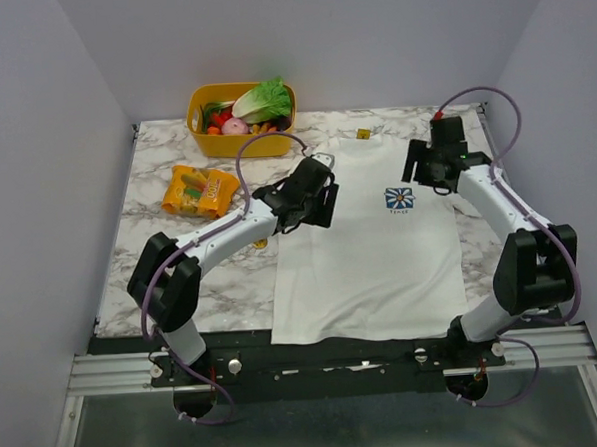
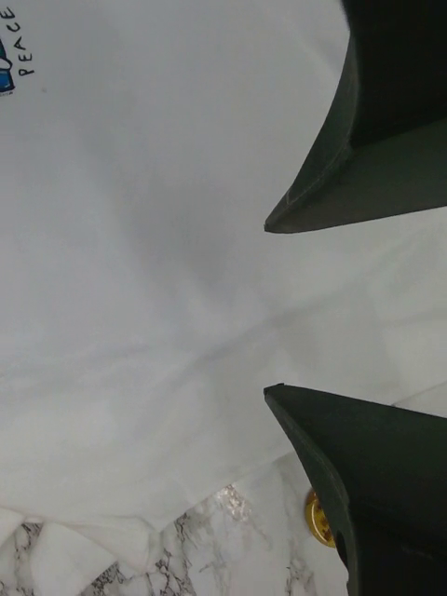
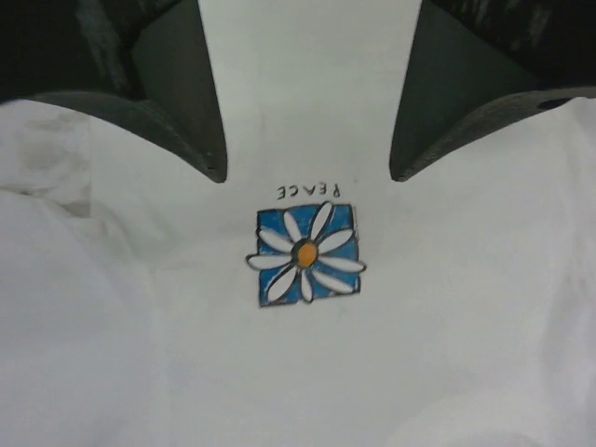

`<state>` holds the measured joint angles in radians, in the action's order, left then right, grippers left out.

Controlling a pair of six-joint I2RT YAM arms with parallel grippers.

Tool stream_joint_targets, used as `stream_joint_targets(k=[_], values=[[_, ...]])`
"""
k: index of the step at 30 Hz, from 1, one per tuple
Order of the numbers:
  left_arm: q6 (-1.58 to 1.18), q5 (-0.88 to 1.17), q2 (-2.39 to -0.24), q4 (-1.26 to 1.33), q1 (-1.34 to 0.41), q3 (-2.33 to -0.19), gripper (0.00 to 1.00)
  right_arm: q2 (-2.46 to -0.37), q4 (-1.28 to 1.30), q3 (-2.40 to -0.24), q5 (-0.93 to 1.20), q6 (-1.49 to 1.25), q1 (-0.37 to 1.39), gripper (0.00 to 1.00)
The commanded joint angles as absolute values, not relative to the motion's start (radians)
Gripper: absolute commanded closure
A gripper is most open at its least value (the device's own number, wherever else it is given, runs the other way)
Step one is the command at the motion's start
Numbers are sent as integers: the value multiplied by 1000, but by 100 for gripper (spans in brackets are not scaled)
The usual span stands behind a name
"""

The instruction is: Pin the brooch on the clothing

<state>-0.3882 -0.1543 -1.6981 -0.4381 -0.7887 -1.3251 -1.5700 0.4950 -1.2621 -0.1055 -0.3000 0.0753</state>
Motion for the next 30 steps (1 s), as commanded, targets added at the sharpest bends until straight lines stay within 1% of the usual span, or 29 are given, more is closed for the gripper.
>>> stream_joint_targets(k=[1,2,3,4,5,6,7,8,12,19,25,30], values=[[-377,-193,-1749,-474,-775,-1331,33,-1539,532,-1161,-11,-296,182,50],[-382,-190,-1759,-474,-775,-1333,39,-1531,526,-1134,-2,-308,204,67],[-385,-180,-1782,-472,-775,-1336,54,-1529,525,-1121,23,-314,253,80],[-388,-170,-1793,-474,-775,-1341,64,-1531,525,-1112,18,-322,280,87],[-393,-164,-1804,-474,-775,-1339,72,-1540,526,-1100,8,-325,308,93],[-403,-154,-1825,-471,-775,-1341,87,-1551,531,-1098,6,-331,360,94],[-408,-144,-1833,-471,-775,-1338,94,-1561,535,-1097,6,-337,383,99],[-416,-138,-1842,-468,-775,-1336,100,-1574,543,-1097,6,-339,403,99],[-433,-118,-1879,-460,-784,-1315,100,-1667,577,-1103,-20,-347,462,100],[-452,-117,-1908,-448,-792,-1252,100,-1782,669,-1127,-48,-334,506,100],[-486,-130,-1902,-449,-798,-1207,100,-1816,726,-1129,-84,-328,523,99],[-517,-138,-1898,-477,-811,-1183,100,-1798,738,-1094,-86,-327,525,100]])
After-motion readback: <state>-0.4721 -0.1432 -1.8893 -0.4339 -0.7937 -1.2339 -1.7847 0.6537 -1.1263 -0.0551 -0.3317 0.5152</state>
